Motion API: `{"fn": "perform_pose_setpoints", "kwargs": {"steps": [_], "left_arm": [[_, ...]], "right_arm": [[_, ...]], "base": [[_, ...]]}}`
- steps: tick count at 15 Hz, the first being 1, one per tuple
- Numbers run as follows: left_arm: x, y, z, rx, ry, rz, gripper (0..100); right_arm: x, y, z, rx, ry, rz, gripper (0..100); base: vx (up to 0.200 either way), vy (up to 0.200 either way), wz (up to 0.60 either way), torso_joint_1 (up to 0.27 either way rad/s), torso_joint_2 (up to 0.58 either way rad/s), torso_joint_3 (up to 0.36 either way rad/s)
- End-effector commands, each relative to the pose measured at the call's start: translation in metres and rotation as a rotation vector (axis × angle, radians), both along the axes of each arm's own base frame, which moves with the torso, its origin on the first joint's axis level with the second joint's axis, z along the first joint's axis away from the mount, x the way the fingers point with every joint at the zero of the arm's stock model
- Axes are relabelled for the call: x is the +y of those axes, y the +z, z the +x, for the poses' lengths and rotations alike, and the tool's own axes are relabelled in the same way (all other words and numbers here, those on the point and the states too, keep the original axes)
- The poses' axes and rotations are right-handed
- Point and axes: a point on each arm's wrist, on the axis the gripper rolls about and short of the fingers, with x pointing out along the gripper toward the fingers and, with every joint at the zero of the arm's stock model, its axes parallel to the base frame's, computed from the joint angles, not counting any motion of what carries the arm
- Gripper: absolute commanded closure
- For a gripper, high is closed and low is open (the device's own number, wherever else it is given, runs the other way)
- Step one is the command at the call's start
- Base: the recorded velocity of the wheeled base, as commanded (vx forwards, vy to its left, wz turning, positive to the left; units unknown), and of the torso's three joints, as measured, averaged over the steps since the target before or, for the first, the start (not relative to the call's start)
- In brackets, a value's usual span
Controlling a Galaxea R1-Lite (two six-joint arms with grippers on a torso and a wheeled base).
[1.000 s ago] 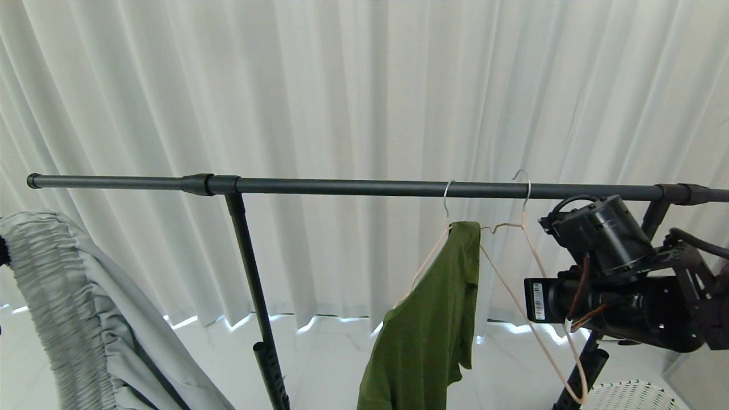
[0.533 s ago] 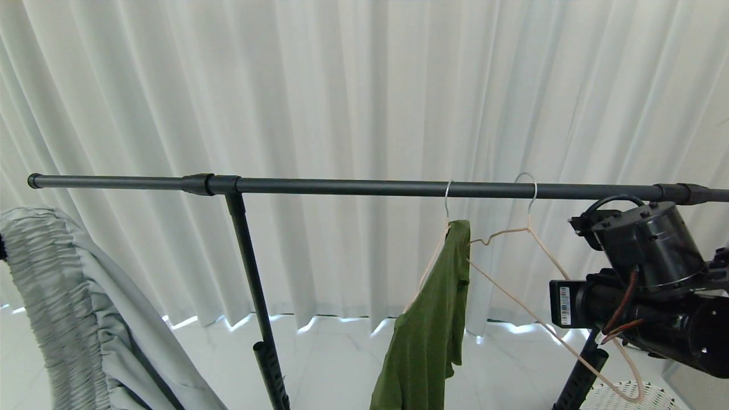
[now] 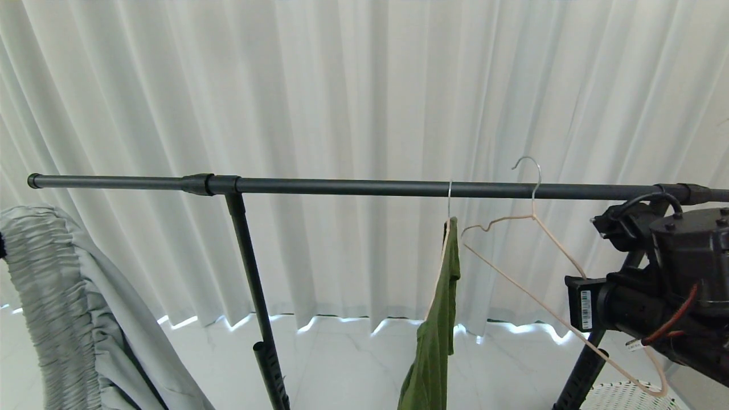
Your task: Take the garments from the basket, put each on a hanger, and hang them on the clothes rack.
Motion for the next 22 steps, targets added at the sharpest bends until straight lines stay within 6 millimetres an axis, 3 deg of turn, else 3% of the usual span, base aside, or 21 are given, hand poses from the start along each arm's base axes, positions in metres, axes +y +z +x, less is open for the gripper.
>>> {"fn": "perform_pose_setpoints", "kwargs": {"steps": [1, 9, 12, 22], "left_arm": [[0.0, 0.0, 0.0, 0.001, 0.0, 0.001, 100], [-0.002, -0.001, 0.003, -0.003, -0.007, 0.041, 100], [-0.003, -0.001, 0.005, 0.001, -0.006, 0.045, 100], [-0.001, -0.002, 0.005, 0.004, 0.022, 0.045, 100]], "right_arm": [[-0.006, 0.002, -0.007, -0.017, 0.006, 0.003, 100], [-0.05, 0.005, -0.058, -0.114, 0.051, -0.009, 100], [-0.056, 0.006, -0.066, -0.138, 0.057, 0.004, 100], [-0.045, 0.014, -0.074, -0.182, 0.184, 0.073, 100]], "base": [[0.0, 0.0, 0.0, 0.0, 0.0, 0.0], [0.0, 0.0, 0.0, 0.0, 0.0, 0.0], [-0.2, 0.0, 0.0, 0.007, 0.01, 0.004], [-0.2, 0.0, 0.0, 0.002, 0.0, 0.004]]}}
